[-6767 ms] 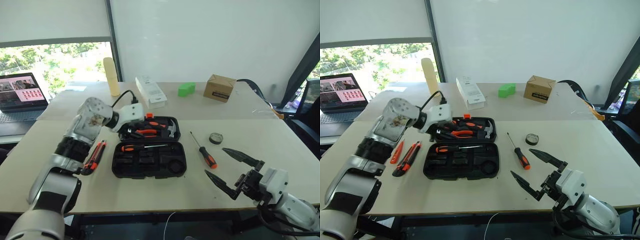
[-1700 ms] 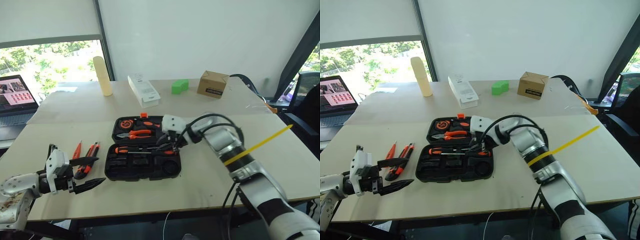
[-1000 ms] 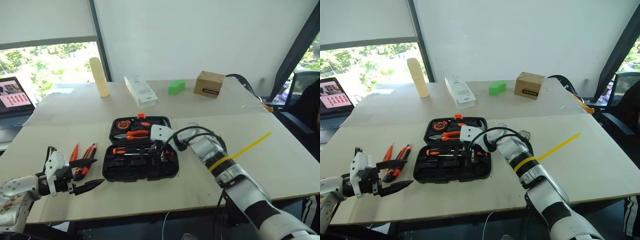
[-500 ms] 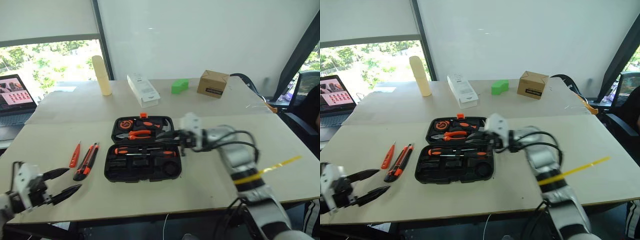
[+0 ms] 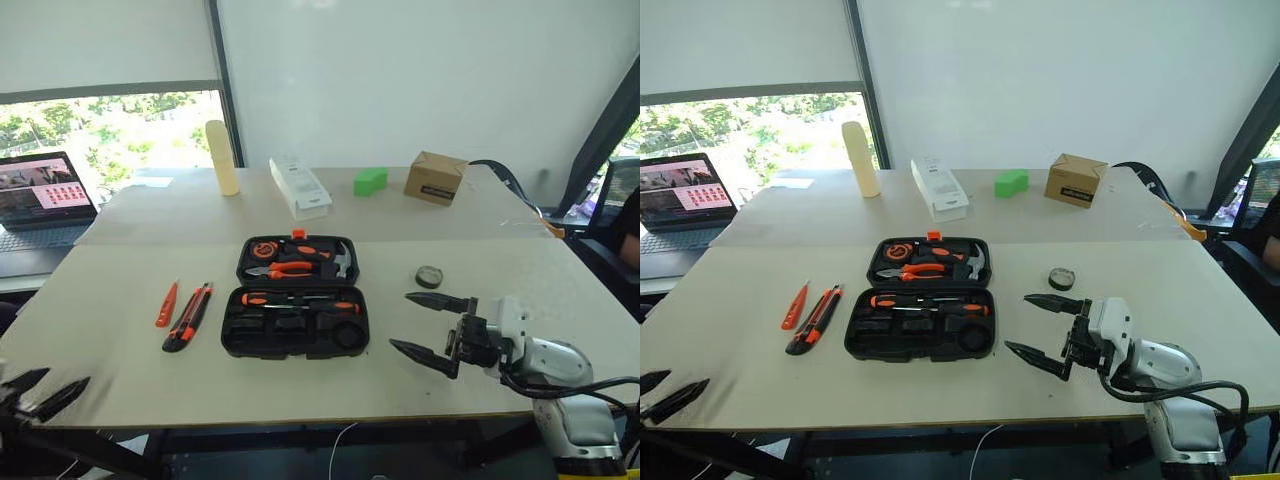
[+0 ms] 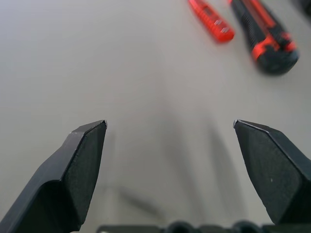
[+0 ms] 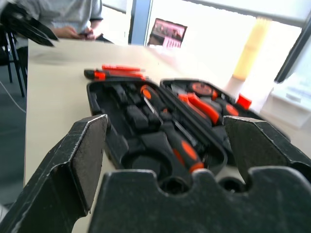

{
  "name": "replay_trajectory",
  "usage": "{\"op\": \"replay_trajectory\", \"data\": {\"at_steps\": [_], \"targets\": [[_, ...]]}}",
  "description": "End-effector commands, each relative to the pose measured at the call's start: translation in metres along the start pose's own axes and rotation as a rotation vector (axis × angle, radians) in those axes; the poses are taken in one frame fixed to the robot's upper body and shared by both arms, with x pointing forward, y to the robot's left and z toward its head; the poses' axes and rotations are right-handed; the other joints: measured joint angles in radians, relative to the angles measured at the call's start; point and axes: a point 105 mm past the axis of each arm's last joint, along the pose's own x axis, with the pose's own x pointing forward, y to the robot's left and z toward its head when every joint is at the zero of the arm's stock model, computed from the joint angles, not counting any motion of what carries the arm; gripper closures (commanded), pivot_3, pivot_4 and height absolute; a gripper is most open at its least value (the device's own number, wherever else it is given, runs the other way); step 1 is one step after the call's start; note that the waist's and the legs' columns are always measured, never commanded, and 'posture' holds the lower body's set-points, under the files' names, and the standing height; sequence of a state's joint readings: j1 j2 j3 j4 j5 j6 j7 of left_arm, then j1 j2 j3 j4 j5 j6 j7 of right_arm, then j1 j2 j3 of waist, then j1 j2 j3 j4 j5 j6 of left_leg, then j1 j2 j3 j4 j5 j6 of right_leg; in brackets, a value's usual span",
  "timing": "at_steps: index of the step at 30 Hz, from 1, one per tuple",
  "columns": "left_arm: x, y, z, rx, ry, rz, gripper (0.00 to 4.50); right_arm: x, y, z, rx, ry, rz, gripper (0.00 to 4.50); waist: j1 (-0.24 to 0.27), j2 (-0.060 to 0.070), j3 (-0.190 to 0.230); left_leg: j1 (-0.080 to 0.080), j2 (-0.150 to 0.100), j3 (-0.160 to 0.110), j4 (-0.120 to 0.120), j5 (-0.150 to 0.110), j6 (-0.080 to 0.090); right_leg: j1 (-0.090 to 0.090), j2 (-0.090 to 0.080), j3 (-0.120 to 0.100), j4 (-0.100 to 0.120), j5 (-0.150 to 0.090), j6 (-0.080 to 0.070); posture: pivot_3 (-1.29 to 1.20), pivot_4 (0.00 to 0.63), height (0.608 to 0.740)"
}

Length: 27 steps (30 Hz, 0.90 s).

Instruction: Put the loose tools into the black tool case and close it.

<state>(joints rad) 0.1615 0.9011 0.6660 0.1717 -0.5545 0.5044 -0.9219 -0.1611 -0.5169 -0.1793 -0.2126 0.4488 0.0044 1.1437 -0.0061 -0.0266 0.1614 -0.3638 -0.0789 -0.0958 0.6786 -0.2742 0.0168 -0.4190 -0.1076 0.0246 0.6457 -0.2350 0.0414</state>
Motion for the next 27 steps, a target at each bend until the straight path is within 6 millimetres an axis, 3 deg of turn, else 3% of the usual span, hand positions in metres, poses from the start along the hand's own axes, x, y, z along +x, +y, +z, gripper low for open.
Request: {"op": "replay_trajectory", "data": {"at_steps": [1,7,11,17,18,20,27], "targets": [[0.034,-0.013,0.040,0.022,0.091,0.009,0.00,0.017,0.001,0.034,-0.099,-0.076,0.056,0.04,0.001,0.001,0.000,0.000,0.000,0.000,0.000,0.000,0.000,0.000,0.000,0.000,0.000,0.000,0.000,0.00,0.150,0.740],[0.081,-0.021,0.072,0.002,0.205,0.134,0.00,0.047,0.007,0.048,-0.069,-0.033,0.137,0.04,-0.017,0.001,0.000,-0.006,0.001,0.001,-0.001,0.000,-0.003,-0.006,0.001,-0.002,0.002,0.002,-0.003,0.00,0.150,0.740],[0.106,-0.022,0.071,-0.005,0.275,0.190,0.00,0.061,0.010,0.052,-0.040,0.000,0.172,0.04,-0.019,0.000,0.000,-0.007,0.000,0.001,-0.001,-0.001,-0.004,-0.009,0.000,-0.003,0.002,0.002,-0.003,0.00,0.150,0.740],[0.125,-0.022,0.059,0.009,0.339,0.213,0.00,0.074,0.005,0.056,-0.047,0.023,0.195,0.04,-0.018,0.000,0.000,-0.019,-0.001,0.002,0.002,0.000,-0.008,-0.019,0.000,-0.004,0.004,0.002,-0.003,0.00,0.150,0.740],[0.127,-0.023,0.057,0.004,0.346,0.210,0.41,0.074,0.003,0.057,-0.050,0.025,0.190,0.00,-0.016,0.000,0.000,-0.023,-0.001,0.002,0.003,0.001,-0.009,-0.022,-0.001,-0.004,0.004,0.002,-0.003,0.00,0.150,0.740],[0.130,-0.024,0.054,0.000,0.355,0.205,0.73,0.075,0.001,0.057,-0.053,0.030,0.185,0.00,-0.010,0.000,0.000,-0.023,-0.001,0.001,0.005,0.001,-0.010,-0.023,-0.001,-0.005,0.004,0.002,-0.003,0.00,0.150,0.740],[0.125,-0.026,0.028,-0.053,0.456,0.157,3.33,0.070,0.003,0.051,-0.048,0.041,0.176,0.00,-0.008,0.000,0.000,-0.022,-0.003,0.002,0.005,0.001,-0.009,-0.021,-0.003,-0.005,0.003,0.002,-0.003,0.00,0.150,0.740]]}}
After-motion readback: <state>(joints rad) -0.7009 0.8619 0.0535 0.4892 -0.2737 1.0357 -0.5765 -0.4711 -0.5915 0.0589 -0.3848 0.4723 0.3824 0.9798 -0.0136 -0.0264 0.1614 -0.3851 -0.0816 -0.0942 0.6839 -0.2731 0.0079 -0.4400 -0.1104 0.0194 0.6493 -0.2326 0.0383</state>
